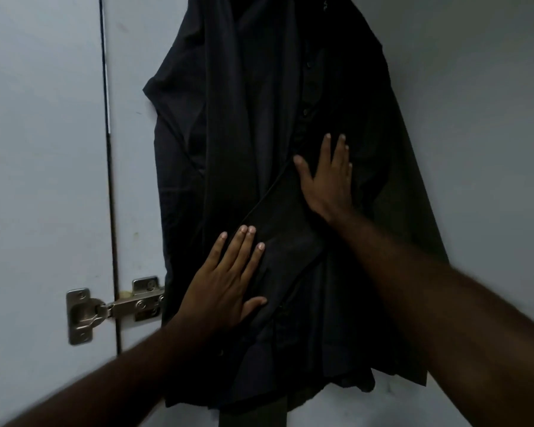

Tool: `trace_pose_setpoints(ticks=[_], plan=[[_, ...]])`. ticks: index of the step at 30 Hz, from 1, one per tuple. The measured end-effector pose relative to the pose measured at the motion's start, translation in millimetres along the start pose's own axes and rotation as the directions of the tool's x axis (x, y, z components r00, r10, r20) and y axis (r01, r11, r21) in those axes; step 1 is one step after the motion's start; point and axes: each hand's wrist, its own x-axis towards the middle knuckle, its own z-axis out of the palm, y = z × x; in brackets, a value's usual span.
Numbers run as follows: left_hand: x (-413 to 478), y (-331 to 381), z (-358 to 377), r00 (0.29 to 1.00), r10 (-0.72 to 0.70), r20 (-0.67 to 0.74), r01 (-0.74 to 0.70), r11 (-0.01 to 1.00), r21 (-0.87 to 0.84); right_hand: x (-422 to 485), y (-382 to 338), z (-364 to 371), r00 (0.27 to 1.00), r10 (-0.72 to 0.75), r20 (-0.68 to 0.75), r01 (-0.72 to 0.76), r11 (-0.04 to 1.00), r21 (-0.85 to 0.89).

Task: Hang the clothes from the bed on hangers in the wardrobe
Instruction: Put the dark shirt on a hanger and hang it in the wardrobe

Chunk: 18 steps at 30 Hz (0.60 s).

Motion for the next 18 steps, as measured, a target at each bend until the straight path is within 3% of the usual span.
trace_pose_setpoints(ticks=[7,12,18], plan=[[2,1,10,0.995,0.011,-0.097,-0.010,1.000,0.016,81,-13,-10,0.963,0.269,-0.029,-0.265,0.958,0.106],[-1,4,6,0.997,-0.054,-0.060,0.056,0.998,0.036,-10,-18,40,0.962,0.273,-0.017,-0.269,0.955,0.126],[-32,20,5,0.986,-0.166,-0.003,0.166,0.986,-0.002,-140,-20,69,0.987,0.159,0.008,-0.159,0.985,0.064]])
